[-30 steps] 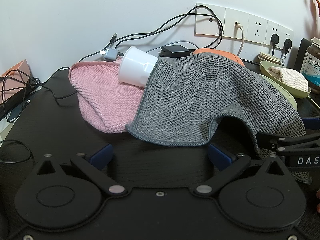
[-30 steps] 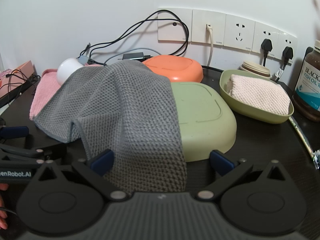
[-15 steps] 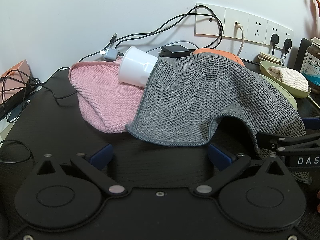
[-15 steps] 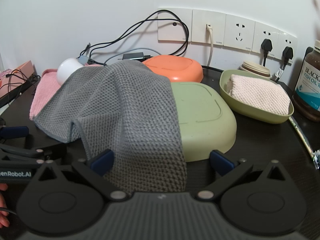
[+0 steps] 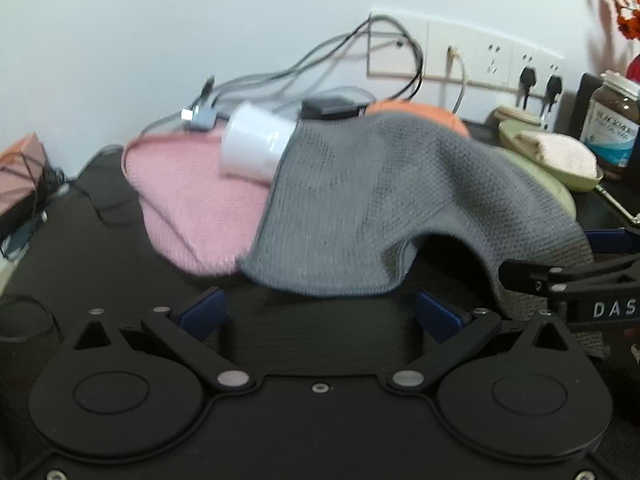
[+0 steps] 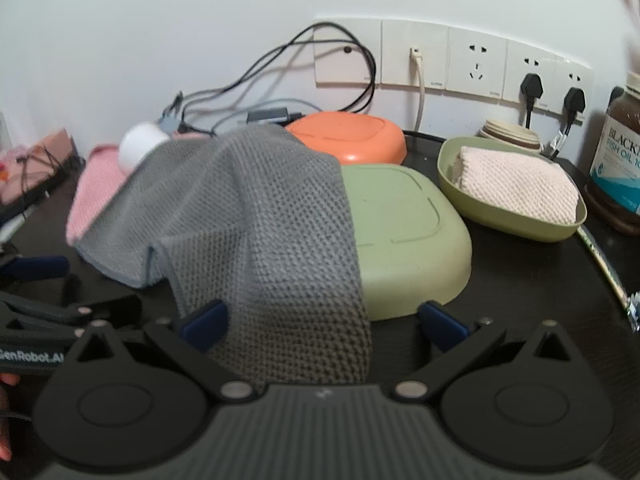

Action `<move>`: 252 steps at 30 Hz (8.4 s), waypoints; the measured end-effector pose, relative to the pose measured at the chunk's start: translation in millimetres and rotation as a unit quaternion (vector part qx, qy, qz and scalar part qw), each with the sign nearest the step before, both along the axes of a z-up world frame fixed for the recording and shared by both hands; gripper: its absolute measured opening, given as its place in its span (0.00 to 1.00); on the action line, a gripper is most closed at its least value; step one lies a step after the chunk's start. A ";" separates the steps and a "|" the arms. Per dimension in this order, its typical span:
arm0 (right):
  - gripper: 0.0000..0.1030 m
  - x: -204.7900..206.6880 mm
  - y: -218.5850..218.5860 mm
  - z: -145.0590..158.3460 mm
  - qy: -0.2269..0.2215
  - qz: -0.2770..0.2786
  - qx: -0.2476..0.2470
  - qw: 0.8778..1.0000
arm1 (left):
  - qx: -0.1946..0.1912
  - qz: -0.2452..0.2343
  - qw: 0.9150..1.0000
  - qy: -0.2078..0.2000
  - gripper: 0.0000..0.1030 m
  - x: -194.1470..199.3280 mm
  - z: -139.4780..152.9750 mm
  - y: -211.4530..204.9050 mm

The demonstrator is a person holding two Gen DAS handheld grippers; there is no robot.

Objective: Clean container
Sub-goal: 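Grasp the grey towel with the right tool and lift it off the cup, then release the grey towel and close the right tool on the white cup, then lift the white cup with the right tool toward the left tool, then grasp the white cup with the left tool while the right tool releases it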

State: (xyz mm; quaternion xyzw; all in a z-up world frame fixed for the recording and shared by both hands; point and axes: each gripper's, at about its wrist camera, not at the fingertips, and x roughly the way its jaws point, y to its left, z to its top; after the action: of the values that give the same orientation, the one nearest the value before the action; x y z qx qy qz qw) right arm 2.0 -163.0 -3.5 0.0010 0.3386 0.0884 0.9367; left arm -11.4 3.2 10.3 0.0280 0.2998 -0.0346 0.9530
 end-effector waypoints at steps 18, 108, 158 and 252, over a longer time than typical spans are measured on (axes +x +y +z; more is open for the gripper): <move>0.99 -40.0 -56.8 44.2 -0.083 -0.026 0.026 0.996 | 0.077 0.008 0.981 -0.179 1.00 -26.7 35.1 19.3; 0.82 119.4 123.3 48.9 0.084 0.054 0.170 0.980 | 0.104 0.119 0.979 -0.127 1.00 5.9 26.6 46.8; 0.25 89.0 114.0 29.2 0.026 0.111 0.037 0.993 | 0.035 0.119 0.987 -0.102 1.00 4.4 32.2 62.5; 0.80 -61.3 4.0 31.3 -0.019 0.313 -0.130 0.941 | -0.095 -0.256 0.959 -0.074 1.00 -46.2 35.6 5.2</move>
State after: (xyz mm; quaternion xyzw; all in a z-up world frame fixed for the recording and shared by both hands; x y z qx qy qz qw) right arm -59.3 -159.0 27.7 -0.2282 0.3121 0.3327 0.8601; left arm -57.6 8.4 45.9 0.0157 0.2061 -0.3039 0.9300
